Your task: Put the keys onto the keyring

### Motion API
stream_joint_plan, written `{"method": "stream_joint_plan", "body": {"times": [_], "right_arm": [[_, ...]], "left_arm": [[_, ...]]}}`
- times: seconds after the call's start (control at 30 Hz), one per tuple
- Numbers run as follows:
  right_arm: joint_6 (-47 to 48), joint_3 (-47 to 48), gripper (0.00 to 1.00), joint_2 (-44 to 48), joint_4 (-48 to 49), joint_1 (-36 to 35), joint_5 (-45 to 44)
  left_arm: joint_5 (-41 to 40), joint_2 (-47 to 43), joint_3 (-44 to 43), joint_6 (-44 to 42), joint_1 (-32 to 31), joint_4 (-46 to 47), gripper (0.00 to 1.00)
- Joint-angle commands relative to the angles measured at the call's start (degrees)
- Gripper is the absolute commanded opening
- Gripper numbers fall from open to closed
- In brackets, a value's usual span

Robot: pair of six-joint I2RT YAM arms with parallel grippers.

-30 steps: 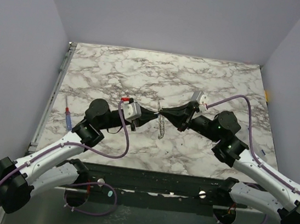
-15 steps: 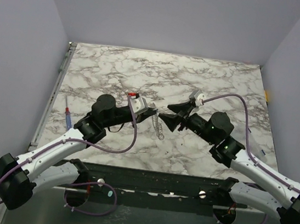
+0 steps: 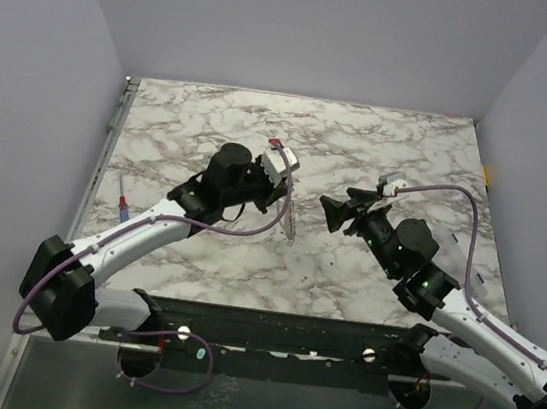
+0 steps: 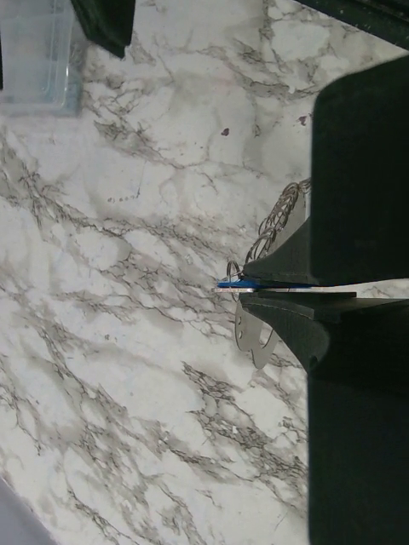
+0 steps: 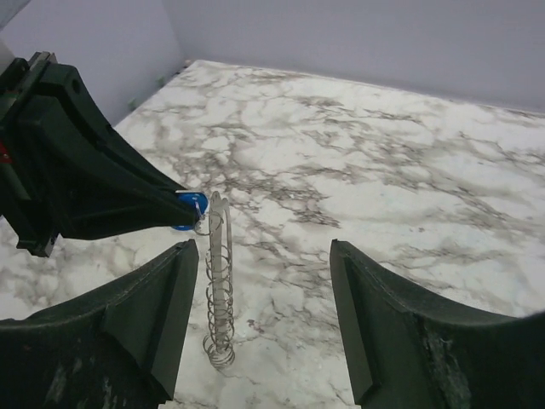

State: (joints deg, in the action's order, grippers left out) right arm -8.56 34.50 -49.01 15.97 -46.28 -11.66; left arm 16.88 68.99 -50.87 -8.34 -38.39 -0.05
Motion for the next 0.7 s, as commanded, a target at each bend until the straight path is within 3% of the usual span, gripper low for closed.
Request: {"method": "stream_joint_plan", "body": {"times": [0.0, 0.2, 0.33, 0.67], "right_arm": [[-0.39, -1.35, 0.72, 1.83, -3.6, 0.23, -12.1], [0.07, -2.48, 0.74, 6.09, -4.49, 0.22, -15.63], [-0.18, -2.43, 0.74, 7.46, -6.19, 0.24, -15.55], [-2.92, -3.61, 0.74, 5.42, -6.36, 0.21, -11.9]], "left_arm": [[-4.14, 8.03, -8.35, 3.92, -0.36, -1.66, 0.0], [-1.9, 20.18, -21.81, 2.42, -0.73, -1.7, 0.0], [-3.74, 23.23, -25.29, 1.31, -0.73, -1.92, 0.0], [-10.68, 24.27, -4.11, 3.23, -0.27, -0.29, 0.0]]}}
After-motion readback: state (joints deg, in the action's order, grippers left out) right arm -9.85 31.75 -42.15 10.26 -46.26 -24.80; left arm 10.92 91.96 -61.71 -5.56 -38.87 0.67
